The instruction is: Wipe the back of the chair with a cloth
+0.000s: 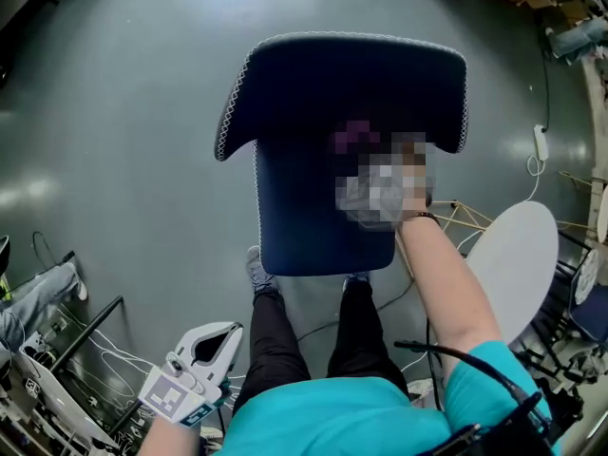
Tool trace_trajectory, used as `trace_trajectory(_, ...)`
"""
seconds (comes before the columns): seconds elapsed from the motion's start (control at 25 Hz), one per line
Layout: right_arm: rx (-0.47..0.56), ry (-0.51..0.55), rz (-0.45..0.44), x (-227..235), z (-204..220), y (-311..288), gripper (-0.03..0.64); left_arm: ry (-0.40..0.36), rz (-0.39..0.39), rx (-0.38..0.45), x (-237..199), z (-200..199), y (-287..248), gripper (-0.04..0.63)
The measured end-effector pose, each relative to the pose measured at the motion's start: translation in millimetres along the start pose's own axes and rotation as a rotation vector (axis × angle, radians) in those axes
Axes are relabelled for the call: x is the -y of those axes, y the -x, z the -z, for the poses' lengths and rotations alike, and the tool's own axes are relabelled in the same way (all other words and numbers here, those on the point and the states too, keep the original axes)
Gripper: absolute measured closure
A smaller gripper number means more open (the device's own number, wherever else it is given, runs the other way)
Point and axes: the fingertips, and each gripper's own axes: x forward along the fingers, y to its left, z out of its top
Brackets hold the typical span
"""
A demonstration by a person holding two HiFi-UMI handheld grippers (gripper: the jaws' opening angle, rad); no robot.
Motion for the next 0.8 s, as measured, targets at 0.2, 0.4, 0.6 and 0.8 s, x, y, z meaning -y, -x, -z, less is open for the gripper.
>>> trace_trajectory(0.2, -0.062, 0.035, 0.116, 63, 82, 36, 0.528, -0.047, 0.067, -0.046, 54, -5, -59, 0.592)
trace_trajectory(0.4, -0.053, 0.073, 0.180, 77, 130, 71, 0.528, -0.108, 0.139, -0.078, 91, 2, -107, 0.592)
trace_trajectory(0.6, -0.048, 0.038, 0.183, 90, 149, 59, 0.528, -0.114, 0.164, -0.097, 93, -2, -142, 0.592)
trace_trajectory(0.8, 0.058, -0.006, 0.101, 76, 105, 66, 0.528, -0.080, 0.126, -0.065, 90, 2, -116, 0.592)
